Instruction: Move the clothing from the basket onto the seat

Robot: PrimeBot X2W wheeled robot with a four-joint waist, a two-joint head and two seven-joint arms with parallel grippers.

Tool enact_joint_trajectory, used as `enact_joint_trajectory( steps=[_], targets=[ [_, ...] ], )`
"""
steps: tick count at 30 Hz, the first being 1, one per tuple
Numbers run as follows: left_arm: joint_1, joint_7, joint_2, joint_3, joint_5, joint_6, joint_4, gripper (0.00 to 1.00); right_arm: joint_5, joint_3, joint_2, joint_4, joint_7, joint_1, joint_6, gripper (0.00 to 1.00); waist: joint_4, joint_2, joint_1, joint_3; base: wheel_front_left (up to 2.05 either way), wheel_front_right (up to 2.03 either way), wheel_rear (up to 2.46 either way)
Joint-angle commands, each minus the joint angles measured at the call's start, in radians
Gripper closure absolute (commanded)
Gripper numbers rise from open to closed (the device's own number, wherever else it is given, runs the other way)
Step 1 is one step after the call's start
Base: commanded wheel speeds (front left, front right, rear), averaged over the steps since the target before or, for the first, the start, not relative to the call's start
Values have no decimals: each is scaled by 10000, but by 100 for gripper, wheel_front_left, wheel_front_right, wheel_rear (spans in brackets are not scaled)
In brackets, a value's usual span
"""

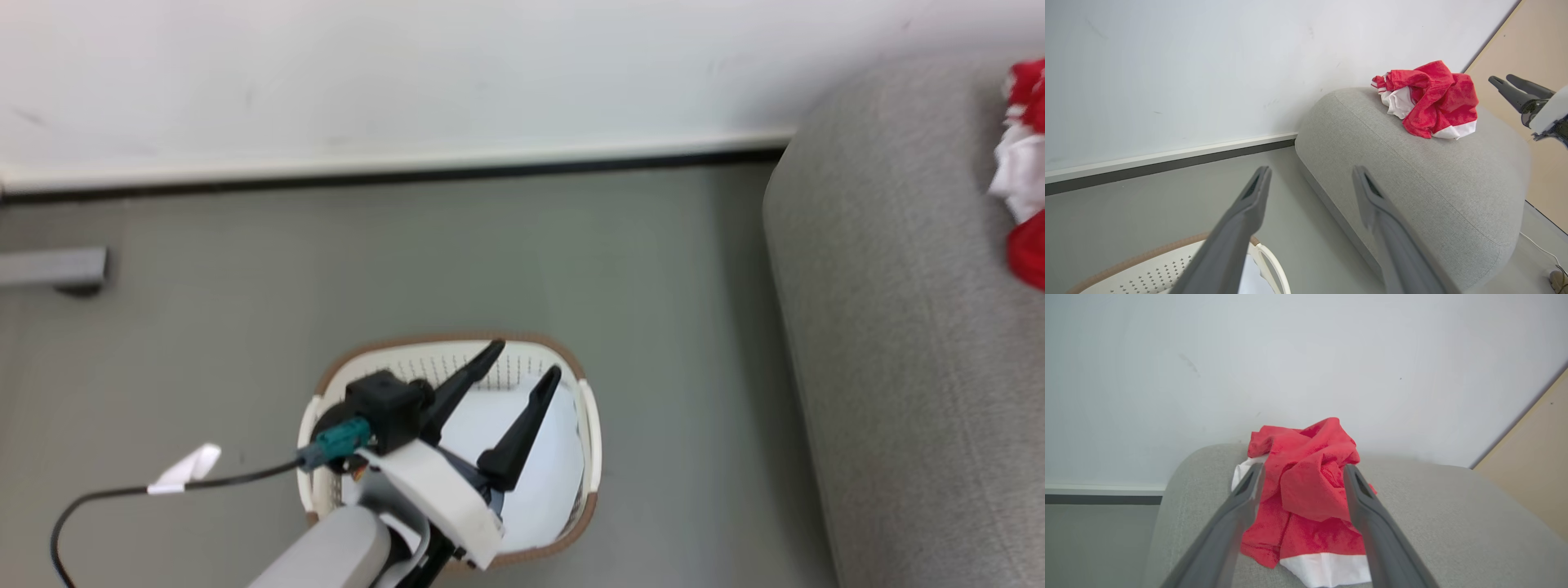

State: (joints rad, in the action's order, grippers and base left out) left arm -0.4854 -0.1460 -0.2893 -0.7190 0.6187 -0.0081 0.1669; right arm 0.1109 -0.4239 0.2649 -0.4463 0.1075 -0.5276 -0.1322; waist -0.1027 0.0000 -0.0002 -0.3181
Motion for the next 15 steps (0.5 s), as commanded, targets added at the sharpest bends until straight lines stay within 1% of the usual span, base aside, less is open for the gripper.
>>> enact_joint_trajectory(
  steps=[1,4,8,11,15],
  targets=[
    [260,-108,-57,26,70,45,55,0,-262,191,-140,448,-108,516,29,0,-148,0,2,754,0,0,0],
    [594,-258,-112,85,193,174,94,0,-641,682,-343,1422,-328,1375,29,0,-107,0,2,1237,0,0,0],
    [989,-409,-136,162,300,339,127,0,-945,1205,-529,2331,-398,2323,29,0,123,0,2,1735,0,0,0],
    [1279,-509,-111,230,477,425,107,0,-1030,1554,-646,2748,-263,2926,29,0,429,0,2,2032,0,0,0],
    [1731,-704,-192,300,554,608,228,0,-1302,1806,-937,2989,153,3634,29,0,972,0,2,2493,0,0,0]
  ],
)
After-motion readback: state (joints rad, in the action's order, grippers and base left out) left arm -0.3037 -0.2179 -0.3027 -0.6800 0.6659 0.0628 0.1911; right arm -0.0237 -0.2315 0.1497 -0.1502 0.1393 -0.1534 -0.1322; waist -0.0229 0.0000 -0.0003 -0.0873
